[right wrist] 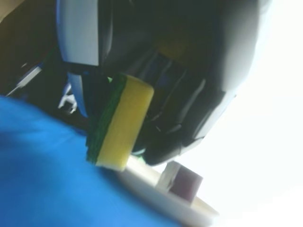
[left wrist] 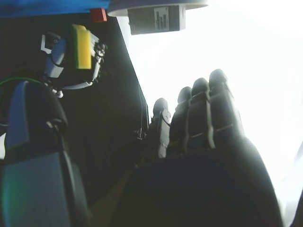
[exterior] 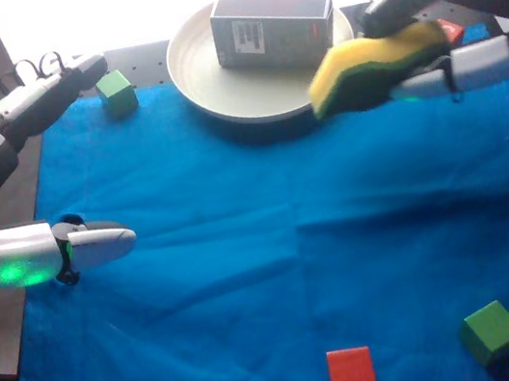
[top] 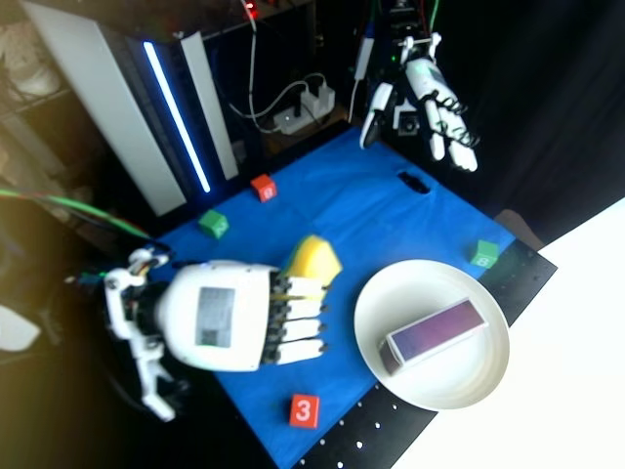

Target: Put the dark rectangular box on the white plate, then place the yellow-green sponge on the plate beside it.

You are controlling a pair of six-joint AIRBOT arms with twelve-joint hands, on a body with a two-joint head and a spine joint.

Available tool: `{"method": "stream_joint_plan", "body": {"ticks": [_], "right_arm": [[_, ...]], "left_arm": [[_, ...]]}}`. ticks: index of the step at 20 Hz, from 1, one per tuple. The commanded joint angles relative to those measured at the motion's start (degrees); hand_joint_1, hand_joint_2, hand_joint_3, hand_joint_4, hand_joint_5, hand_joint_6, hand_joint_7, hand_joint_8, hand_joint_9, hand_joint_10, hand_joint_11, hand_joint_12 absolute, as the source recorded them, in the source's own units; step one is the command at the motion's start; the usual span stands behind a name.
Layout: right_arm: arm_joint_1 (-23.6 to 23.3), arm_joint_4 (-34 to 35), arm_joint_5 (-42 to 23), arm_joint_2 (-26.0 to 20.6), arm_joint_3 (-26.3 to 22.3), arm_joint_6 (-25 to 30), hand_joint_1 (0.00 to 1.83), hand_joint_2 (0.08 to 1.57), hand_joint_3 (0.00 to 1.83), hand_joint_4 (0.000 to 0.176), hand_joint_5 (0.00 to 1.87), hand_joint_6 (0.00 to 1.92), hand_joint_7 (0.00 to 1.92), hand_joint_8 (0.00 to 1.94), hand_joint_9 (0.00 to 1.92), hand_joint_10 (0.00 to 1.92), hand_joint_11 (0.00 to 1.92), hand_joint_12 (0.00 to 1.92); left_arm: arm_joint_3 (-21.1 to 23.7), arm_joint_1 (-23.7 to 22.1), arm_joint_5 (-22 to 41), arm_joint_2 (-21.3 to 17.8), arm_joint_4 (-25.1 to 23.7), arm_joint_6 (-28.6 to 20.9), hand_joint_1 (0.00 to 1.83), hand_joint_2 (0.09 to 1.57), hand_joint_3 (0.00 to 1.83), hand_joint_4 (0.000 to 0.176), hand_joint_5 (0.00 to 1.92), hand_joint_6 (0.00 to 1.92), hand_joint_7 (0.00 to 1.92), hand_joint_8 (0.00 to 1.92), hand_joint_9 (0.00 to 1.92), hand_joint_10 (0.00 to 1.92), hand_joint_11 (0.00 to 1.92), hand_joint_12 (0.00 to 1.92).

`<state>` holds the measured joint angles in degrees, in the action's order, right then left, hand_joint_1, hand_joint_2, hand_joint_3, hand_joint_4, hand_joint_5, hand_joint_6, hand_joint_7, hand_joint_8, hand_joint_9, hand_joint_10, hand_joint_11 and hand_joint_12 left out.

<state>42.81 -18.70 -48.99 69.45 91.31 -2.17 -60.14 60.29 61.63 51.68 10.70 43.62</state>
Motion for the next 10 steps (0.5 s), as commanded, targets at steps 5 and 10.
{"method": "stream_joint_plan", "body": {"ticks": [5, 10], "right_arm": [[-3.35, 6.60, -6.23, 4.86, 3.67, 0.26, 1.22, 1.10, 0.00, 0.030, 0.98, 1.00, 1.04, 0.92, 0.90, 0.85, 0.72, 1.25], [-4.61, 12.41, -5.73, 10.51, 7.75, -0.41, 1.23, 1.10, 0.00, 0.023, 1.04, 0.92, 0.98, 0.99, 0.92, 0.82, 0.77, 1.29]], "left_arm": [[0.28, -0.45, 8.34, 0.15, 0.27, -0.42, 0.80, 0.86, 0.00, 0.138, 0.01, 0.00, 0.01, 0.00, 0.00, 0.00, 0.00, 0.00], [0.23, -0.45, 8.20, 0.74, 0.71, -0.43, 0.82, 0.86, 0.00, 0.145, 0.01, 0.00, 0.00, 0.00, 0.00, 0.00, 0.00, 0.00]]}}
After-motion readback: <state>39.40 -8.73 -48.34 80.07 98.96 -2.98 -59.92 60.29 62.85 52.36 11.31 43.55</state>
